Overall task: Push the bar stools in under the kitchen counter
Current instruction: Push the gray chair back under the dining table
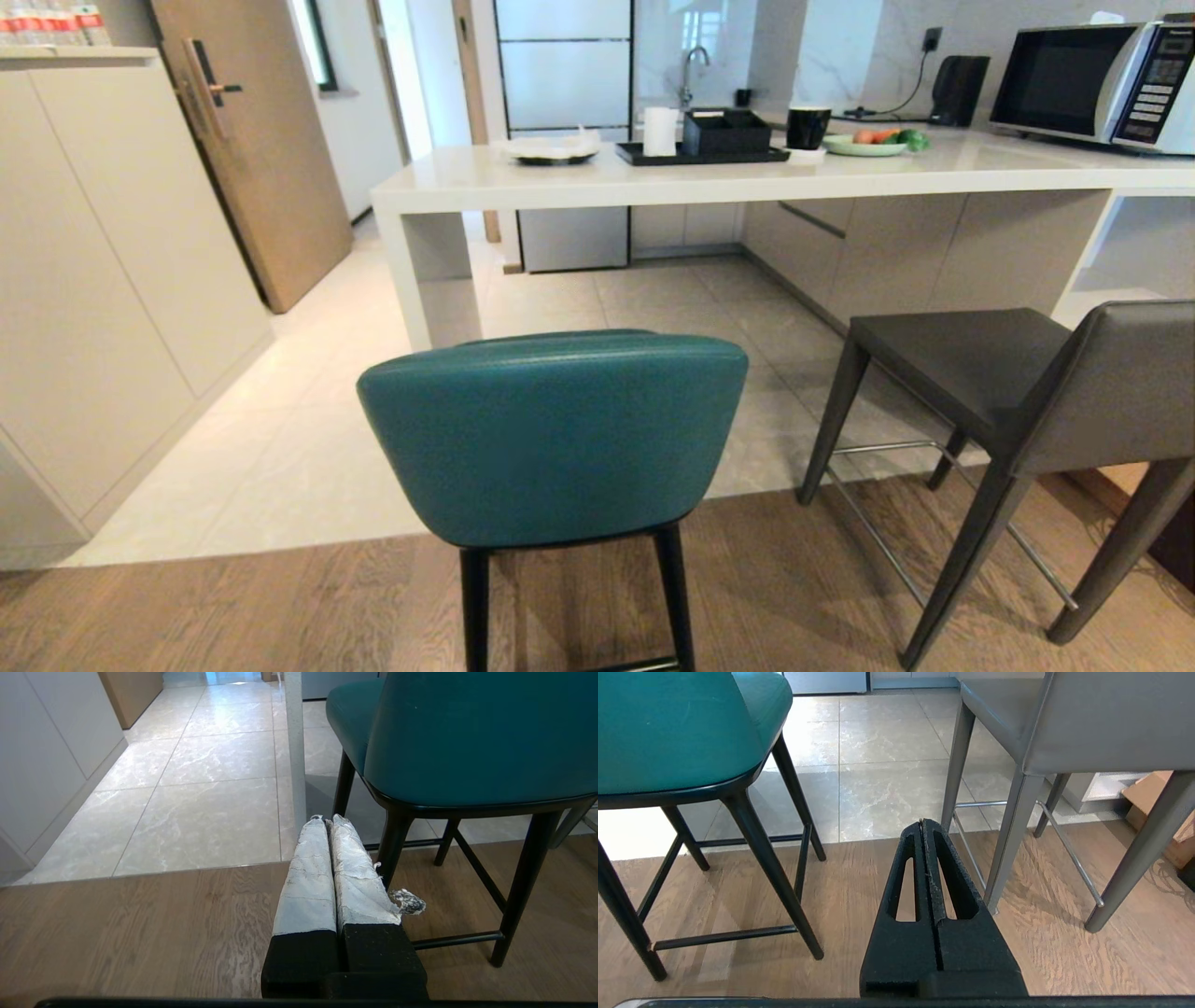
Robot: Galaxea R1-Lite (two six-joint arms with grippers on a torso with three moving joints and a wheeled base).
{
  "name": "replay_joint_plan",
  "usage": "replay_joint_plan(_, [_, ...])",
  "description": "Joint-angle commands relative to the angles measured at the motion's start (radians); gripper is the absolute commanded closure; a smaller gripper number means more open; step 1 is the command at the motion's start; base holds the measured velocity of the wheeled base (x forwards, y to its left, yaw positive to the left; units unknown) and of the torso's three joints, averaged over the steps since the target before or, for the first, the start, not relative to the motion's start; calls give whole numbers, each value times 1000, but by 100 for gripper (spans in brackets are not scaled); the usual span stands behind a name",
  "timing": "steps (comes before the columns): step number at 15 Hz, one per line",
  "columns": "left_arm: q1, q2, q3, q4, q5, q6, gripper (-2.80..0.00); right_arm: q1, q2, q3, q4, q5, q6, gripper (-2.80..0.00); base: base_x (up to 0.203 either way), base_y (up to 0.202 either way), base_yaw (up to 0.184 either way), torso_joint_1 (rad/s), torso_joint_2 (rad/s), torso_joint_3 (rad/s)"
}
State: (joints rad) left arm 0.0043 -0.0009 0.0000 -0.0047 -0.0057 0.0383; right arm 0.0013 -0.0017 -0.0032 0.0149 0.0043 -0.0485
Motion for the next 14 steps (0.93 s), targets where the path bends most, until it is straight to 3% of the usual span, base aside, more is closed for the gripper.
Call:
replay_joint_plan(1, [0,2,0,-1,4,-4,0,0,2,0,-3,0,-1,0,0,0,0,0,0,0])
replay_joint_plan(7, [0,2,0,-1,6,-17,0,0,2,2,-10,0,-1,0,0,0,0,0,0,0])
replay_joint_plan(14, [0,2,0,-1,6,-17,0,0,2,3,-14,0,-1,0,-1,-173,3,2,1,2])
